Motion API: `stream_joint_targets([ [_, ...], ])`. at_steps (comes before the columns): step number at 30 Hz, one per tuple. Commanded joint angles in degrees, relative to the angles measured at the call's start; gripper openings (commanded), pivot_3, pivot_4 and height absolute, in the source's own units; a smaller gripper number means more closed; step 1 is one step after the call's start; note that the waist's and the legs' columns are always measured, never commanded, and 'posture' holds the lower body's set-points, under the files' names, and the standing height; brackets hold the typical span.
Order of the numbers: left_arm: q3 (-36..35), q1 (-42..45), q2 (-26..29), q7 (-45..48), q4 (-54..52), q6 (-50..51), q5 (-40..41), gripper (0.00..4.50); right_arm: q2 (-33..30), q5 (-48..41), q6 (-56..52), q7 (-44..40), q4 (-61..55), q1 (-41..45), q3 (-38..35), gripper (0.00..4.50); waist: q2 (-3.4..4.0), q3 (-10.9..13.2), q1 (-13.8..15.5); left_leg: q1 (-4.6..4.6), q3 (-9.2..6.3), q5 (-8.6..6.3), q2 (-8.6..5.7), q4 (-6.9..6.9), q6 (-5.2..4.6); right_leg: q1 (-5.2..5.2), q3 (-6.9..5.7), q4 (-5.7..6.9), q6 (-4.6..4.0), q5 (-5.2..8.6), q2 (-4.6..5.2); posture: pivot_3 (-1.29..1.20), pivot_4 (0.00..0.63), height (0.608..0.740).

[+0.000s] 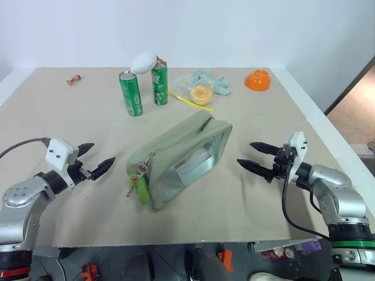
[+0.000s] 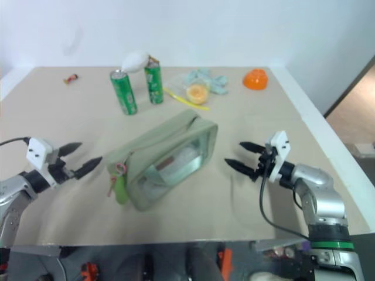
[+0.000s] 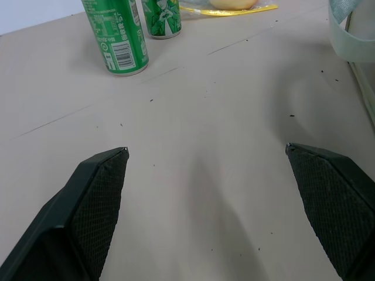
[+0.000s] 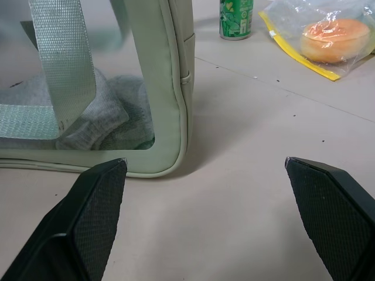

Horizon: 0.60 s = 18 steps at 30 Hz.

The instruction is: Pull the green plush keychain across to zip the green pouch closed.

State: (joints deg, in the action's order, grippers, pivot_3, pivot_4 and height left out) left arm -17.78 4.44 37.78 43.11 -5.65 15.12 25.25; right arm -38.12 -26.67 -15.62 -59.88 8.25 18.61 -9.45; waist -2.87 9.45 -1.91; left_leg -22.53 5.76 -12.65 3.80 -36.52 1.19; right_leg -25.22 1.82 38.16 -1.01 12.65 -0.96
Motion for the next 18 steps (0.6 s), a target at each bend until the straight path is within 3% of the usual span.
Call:
stream_joint_targets([
  [1, 0.3, 0.8, -0.3, -0.5, -1.4, -1.6, -0.6, 4.46, -0.8, 0.5, 1.8, 0.0, 0.3, 1.6, -1.2, 4.48, 0.0, 0.0, 0.0, 0.0, 0.0, 0.0, 0.0, 0.0, 0.0, 0.0, 0.0, 0.0, 0.0, 0.0, 0.0, 0.0, 0.15, 0.74],
  [12, -0.2, 0.7, -2.4, 0.4, -2.8, -2.7, 1.0, 4.46, -0.7, 2.1, 6.1, -0.9, 4.1, 3.5, -1.2, 4.48, 0.0, 0.0, 0.0, 0.01, -0.02, 0.01, -0.03, -0.01, -0.01, 0.01, -0.03, 0.01, 0.0, -0.01, -0.06, 0.0, 0.15, 0.74],
  [18, -5.3, -3.9, 2.1, 9.9, -11.8, 3.0, 13.5, 4.46, -2.3, 1.9, 7.2, -4.4, 5.5, 7.5, -0.5, 4.48, 0.01, 0.0, -0.3, 0.0, 0.02, 0.0, 0.01, -0.01, -0.01, -0.01, 0.02, 0.01, 0.0, -0.01, -0.04, 0.0, 0.15, 0.74],
])
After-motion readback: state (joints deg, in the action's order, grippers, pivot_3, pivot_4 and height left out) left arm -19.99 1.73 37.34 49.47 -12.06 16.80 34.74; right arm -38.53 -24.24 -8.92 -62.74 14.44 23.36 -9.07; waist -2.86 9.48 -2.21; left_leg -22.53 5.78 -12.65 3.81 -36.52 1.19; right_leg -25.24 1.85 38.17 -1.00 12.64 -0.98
